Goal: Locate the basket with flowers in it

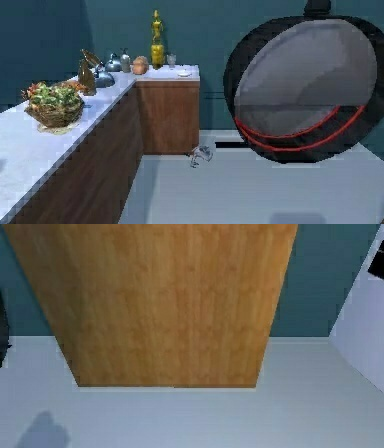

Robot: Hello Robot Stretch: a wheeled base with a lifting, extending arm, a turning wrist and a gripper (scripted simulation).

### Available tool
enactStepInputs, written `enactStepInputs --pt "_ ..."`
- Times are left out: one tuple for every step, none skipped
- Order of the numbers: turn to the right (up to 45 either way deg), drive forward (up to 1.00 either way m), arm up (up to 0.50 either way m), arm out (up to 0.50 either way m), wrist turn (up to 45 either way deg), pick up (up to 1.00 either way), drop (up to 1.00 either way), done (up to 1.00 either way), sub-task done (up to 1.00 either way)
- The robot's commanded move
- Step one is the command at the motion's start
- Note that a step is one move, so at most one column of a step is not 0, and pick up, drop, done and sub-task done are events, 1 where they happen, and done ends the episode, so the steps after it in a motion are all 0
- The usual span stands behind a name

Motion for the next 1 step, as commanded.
enactStepInputs --pt "-33.0 0.0 0.0 0.0 0.0 0.0 0.0 0.0 0.0"
